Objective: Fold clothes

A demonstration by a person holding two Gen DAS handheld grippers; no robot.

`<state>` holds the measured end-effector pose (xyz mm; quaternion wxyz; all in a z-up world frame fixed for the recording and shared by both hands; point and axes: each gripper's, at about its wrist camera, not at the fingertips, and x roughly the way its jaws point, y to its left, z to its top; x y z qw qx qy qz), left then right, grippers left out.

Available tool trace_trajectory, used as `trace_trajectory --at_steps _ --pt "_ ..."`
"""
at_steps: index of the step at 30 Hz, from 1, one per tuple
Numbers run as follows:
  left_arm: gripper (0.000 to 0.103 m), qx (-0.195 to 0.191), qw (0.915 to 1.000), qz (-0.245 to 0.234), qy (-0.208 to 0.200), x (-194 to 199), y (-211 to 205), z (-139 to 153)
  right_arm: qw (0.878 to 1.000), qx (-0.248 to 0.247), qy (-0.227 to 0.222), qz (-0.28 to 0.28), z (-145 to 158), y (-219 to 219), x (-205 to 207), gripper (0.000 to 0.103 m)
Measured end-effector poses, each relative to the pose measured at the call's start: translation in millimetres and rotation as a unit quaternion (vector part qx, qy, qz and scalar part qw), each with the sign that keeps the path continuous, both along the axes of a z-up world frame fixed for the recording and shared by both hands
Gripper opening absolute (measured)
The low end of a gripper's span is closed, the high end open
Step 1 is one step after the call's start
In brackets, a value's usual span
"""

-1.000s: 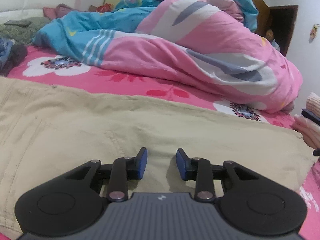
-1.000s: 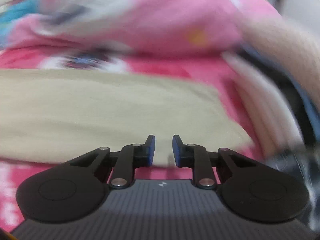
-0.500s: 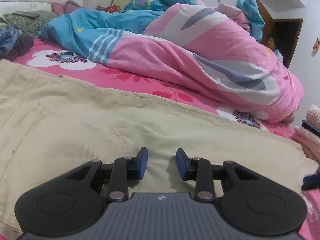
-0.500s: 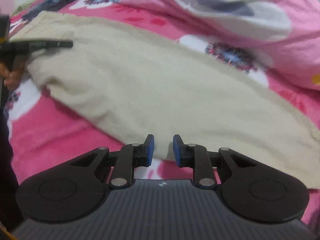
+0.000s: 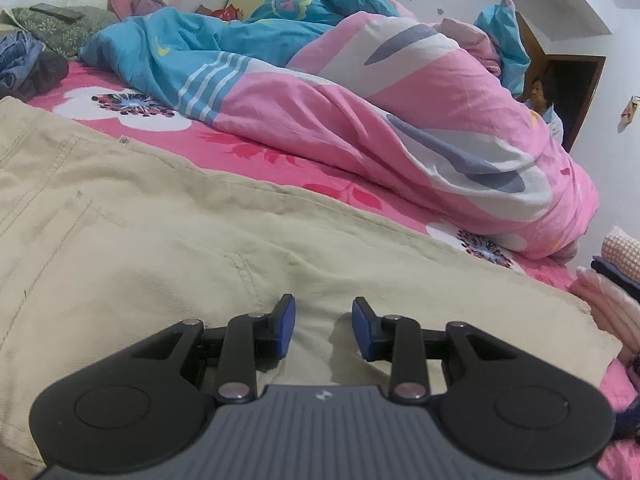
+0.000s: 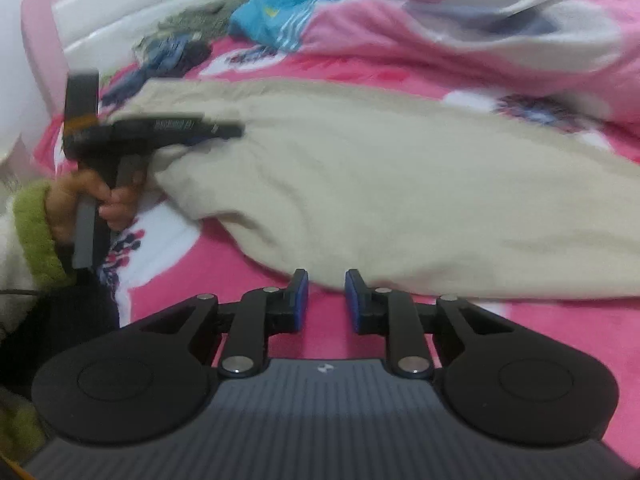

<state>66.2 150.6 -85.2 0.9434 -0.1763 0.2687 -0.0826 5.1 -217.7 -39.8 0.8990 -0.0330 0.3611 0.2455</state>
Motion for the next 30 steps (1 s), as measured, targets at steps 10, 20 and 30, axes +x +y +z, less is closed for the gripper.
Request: trace_trajectory --at_steps 10,20,30 --pt "0.033 0.001 1.0 -0.001 -0.001 -1 -1 0 0.96 -0.093 -0.044 -0.262 -36 -168 69 0.02" --pt "0.034 -0.022 0.9997 -0.003 -0.006 -3 6 -2 0.943 -0.076 -0.096 -0.309 2 -211 64 0.02" --pt "0.034 -0.052 0.9985 -0.01 -0.013 -4 14 -5 0.899 -0.2 -0.084 -0.382 -13 -232 105 0.02"
